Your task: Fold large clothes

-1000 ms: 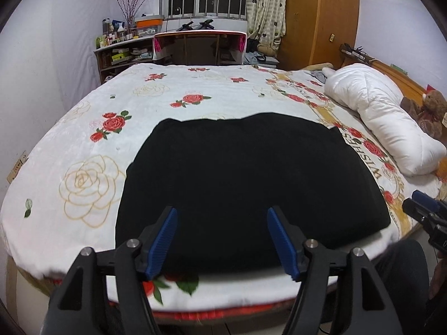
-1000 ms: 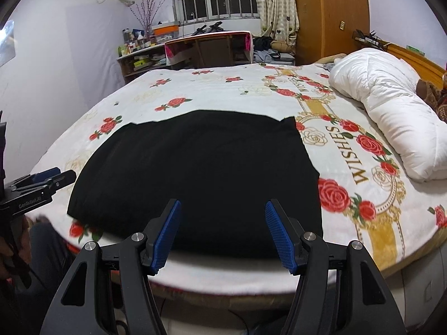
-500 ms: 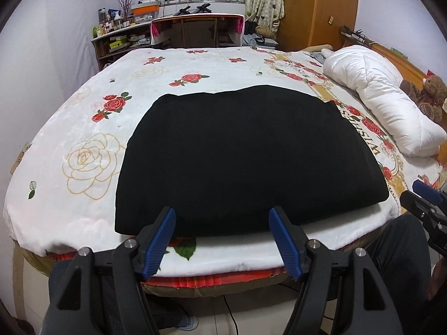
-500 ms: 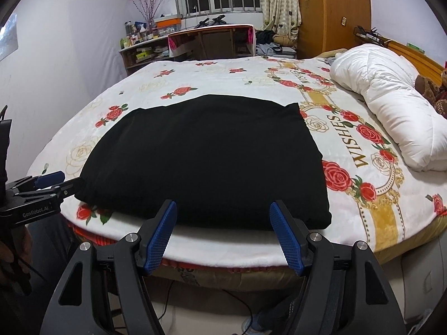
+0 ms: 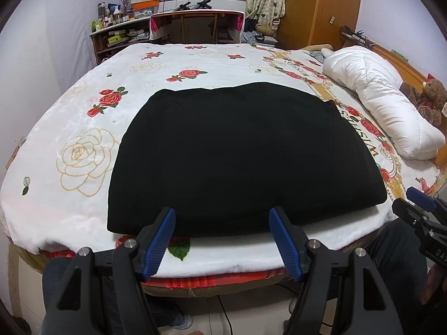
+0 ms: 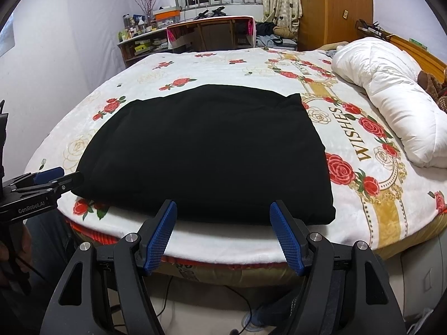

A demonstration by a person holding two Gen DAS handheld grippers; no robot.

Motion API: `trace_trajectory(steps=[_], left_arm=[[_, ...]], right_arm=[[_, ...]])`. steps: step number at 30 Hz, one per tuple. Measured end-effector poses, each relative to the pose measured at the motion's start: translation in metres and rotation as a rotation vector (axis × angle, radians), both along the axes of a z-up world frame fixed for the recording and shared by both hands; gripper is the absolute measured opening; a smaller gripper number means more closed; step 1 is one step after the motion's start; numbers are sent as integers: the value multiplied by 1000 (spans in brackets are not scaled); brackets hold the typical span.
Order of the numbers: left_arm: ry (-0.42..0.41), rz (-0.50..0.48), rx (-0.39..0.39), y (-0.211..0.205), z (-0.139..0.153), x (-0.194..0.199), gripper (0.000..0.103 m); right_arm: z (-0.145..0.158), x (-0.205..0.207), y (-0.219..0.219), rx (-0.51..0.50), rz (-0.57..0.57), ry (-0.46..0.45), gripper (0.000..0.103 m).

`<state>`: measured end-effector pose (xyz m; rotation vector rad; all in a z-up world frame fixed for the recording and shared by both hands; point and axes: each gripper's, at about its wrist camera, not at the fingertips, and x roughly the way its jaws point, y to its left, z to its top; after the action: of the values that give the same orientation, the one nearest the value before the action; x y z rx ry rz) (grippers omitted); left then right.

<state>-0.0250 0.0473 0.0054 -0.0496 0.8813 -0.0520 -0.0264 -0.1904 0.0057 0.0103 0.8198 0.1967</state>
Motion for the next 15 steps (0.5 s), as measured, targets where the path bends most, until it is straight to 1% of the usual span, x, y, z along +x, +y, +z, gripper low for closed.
trace_trajectory(steps=[15], left_arm=[[1, 6, 5, 1, -2, 1, 72]], right_arm=[[-2, 1, 1, -1, 0, 6, 69]])
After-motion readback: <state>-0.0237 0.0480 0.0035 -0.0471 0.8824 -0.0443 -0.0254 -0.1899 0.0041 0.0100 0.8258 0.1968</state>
